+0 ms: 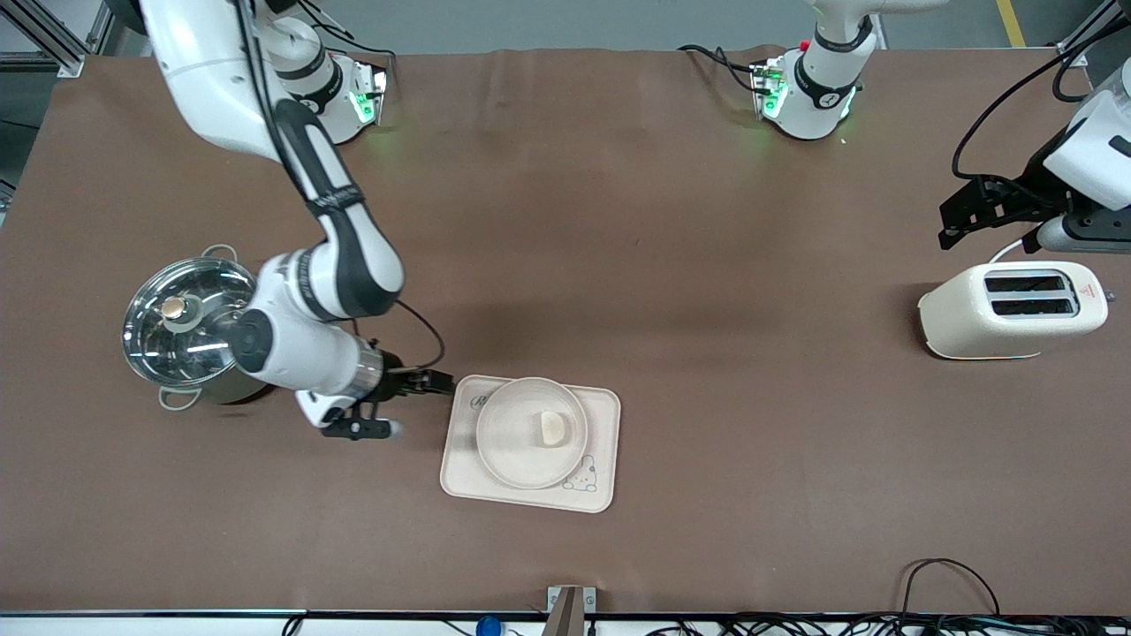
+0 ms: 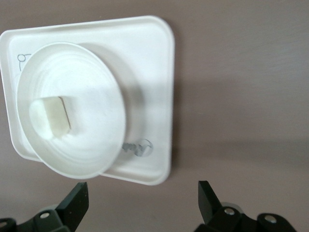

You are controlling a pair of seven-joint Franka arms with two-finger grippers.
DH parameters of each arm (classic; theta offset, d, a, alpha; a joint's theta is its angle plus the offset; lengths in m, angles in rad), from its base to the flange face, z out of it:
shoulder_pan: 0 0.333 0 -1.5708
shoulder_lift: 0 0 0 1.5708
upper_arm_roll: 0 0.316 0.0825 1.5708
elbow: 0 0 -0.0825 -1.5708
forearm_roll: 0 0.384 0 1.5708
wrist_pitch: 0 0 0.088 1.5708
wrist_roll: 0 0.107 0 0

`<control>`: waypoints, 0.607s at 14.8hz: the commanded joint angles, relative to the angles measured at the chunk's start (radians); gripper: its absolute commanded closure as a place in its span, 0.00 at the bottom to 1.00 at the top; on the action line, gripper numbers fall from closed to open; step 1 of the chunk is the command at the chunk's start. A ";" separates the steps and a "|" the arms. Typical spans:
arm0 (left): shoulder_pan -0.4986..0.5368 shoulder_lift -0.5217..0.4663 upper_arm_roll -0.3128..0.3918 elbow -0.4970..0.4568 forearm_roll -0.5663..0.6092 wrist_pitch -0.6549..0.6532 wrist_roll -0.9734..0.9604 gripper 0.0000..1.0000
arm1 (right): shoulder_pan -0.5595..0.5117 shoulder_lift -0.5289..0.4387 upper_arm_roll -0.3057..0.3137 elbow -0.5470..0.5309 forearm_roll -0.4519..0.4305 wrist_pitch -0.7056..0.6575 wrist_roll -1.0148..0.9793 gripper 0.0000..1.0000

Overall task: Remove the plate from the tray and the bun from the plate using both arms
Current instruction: 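Reach the right gripper to the rim of the white plate on the tray, then close the right gripper on the plate rim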

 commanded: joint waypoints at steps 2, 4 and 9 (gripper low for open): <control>-0.002 0.005 0.002 0.018 -0.014 -0.018 0.003 0.00 | 0.055 0.139 -0.003 0.085 0.039 0.149 0.056 0.00; -0.002 0.005 0.000 0.018 -0.013 -0.018 0.003 0.00 | 0.063 0.195 -0.003 0.129 0.042 0.193 0.058 0.00; 0.000 0.005 0.000 0.018 -0.014 -0.018 0.004 0.00 | 0.057 0.280 -0.003 0.240 0.042 0.195 0.045 0.27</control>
